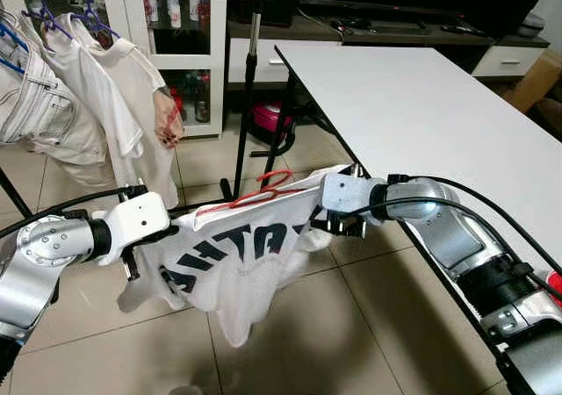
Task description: Hang hanger
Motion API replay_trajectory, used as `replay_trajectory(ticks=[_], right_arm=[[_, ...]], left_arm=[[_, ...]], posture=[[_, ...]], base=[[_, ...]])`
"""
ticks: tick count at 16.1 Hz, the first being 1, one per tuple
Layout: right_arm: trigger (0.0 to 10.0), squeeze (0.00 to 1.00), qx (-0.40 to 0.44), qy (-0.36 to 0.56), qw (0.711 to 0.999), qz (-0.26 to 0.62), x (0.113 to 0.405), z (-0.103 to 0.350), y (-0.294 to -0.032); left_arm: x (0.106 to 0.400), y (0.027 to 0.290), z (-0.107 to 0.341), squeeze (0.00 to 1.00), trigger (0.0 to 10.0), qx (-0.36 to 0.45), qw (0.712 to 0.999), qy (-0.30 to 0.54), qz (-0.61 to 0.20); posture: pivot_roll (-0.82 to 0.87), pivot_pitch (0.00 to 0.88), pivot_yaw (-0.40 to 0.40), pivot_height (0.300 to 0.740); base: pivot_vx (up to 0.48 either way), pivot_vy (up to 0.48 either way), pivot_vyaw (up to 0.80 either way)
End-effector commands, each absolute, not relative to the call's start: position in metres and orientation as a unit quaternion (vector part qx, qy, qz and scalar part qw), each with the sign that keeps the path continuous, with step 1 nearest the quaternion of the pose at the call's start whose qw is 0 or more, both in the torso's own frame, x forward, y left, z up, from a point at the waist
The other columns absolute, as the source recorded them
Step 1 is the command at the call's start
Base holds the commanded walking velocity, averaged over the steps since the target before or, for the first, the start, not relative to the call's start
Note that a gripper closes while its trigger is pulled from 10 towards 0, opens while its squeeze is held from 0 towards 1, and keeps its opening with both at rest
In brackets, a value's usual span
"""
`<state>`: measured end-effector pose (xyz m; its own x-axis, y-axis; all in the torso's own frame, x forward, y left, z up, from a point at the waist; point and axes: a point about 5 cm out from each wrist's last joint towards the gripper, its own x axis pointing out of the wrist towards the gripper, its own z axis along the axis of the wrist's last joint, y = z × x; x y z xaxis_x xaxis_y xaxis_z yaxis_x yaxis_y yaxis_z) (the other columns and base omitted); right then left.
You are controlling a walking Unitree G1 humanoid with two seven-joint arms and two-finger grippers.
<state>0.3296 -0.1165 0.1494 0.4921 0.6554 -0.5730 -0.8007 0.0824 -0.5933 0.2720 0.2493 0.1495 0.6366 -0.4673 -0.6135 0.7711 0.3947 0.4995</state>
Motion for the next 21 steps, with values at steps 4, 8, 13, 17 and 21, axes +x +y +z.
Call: replay_trajectory(ticks=[4, 8, 13, 17, 21], right_arm=[[10.0, 0.00, -0.471, 0.097, 0.697, 0.531, 0.317, 0.147, -0.127], [10.0, 0.00, -0.471, 0.068, 0.670, 0.569, 0.305, 0.154, -0.117], [10.0, 0.00, -0.482, 0.067, 0.674, 0.556, 0.308, 0.159, -0.124], [10.0, 0.00, -0.445, 0.035, 0.690, 0.570, 0.304, 0.166, -0.116], [10.0, 0.00, -0.449, -0.014, 0.791, 0.415, 0.343, 0.191, -0.125]], left_arm=[[0.276, 0.261, 0.158, 0.00, 0.0, 0.411, 0.821, 0.192, -0.346], [0.284, 0.267, 0.163, 0.00, 0.0, 0.415, 0.836, 0.186, -0.308], [0.286, 0.274, 0.166, 0.00, 0.0, 0.422, 0.839, 0.187, -0.288], [0.294, 0.270, 0.171, 0.00, 0.0, 0.414, 0.853, 0.165, -0.273], [0.296, 0.268, 0.173, 0.00, 0.0, 0.405, 0.861, 0.150, -0.269]], posture=[[0.05, 0.000, -0.161, 0.740], [0.05, 0.000, -0.163, 0.740], [0.05, 0.000, -0.162, 0.740], [0.05, 0.000, -0.158, 0.740], [0.04, 0.000, -0.155, 0.740]], base=[[0.000, 0.000, 0.00], [0.000, 0.000, 0.00], [0.000, 0.000, 0.00], [0.000, 0.000, 0.00], [0.000, 0.000, 0.00]])
